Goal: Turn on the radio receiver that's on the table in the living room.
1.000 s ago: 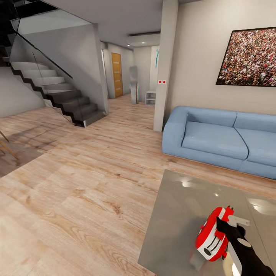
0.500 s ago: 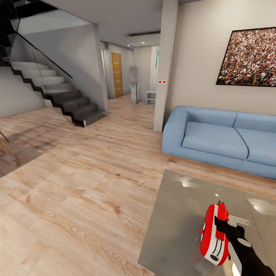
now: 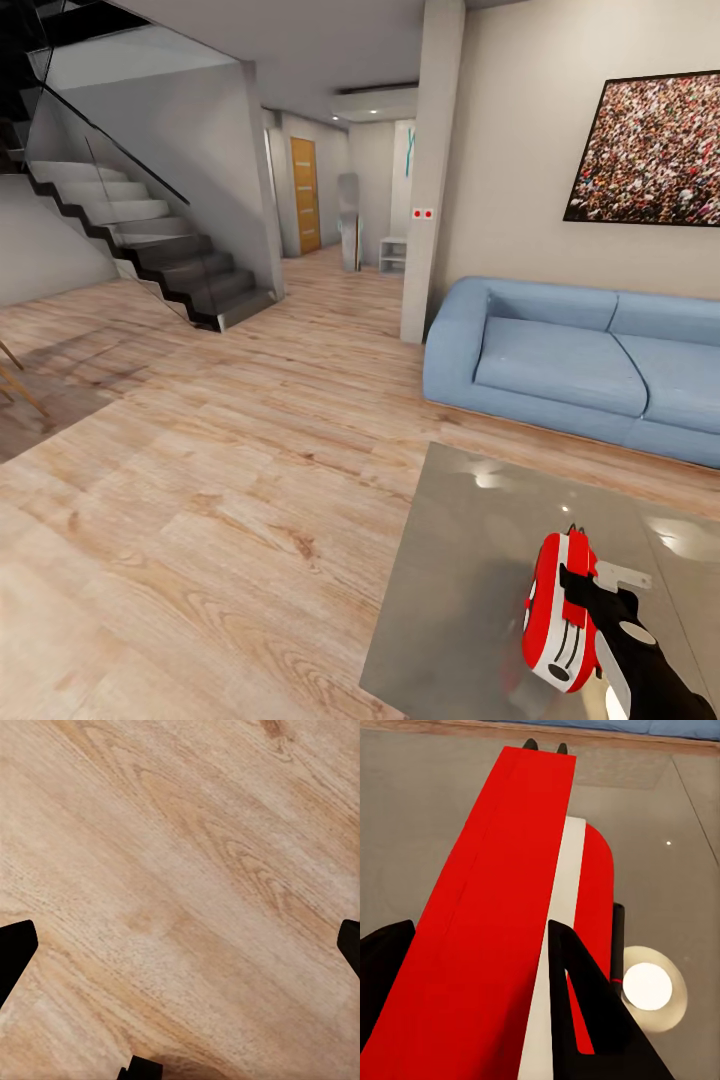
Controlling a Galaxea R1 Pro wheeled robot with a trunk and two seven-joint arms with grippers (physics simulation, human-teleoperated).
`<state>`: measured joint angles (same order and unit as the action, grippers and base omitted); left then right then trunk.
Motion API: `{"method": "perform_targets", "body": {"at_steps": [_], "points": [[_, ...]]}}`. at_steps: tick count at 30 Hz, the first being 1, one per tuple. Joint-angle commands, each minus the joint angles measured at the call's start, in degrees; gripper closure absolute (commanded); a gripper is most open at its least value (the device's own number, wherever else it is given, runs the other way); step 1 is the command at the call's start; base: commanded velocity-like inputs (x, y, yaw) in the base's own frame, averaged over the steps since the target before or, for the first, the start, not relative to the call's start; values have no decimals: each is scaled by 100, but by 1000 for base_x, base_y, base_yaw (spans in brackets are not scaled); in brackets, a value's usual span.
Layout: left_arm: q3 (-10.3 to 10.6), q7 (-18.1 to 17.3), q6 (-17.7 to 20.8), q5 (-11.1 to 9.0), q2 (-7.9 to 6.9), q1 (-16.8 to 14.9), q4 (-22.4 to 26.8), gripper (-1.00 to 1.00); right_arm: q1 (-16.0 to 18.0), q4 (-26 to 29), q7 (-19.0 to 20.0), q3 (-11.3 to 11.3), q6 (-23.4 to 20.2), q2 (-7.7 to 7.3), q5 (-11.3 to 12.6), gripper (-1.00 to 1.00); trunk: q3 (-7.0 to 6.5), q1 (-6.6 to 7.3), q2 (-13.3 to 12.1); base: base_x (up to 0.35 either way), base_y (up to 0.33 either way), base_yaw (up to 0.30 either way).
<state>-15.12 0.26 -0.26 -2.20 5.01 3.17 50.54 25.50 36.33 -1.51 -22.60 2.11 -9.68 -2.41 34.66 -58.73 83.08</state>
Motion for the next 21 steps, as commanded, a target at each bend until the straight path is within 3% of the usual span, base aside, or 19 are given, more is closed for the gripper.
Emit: {"method": "perform_targets", "body": {"at_steps": [1,21], "points": [[0,0,0,0,0,0,0,-100,-1,-3,2,2,-2,1,4,100,0,0,0,0,0,0],[0,0,0,0,0,0,0,-100,-1,5,2,10,0,18,-22,100,0,0,0,0,0,0]]}}
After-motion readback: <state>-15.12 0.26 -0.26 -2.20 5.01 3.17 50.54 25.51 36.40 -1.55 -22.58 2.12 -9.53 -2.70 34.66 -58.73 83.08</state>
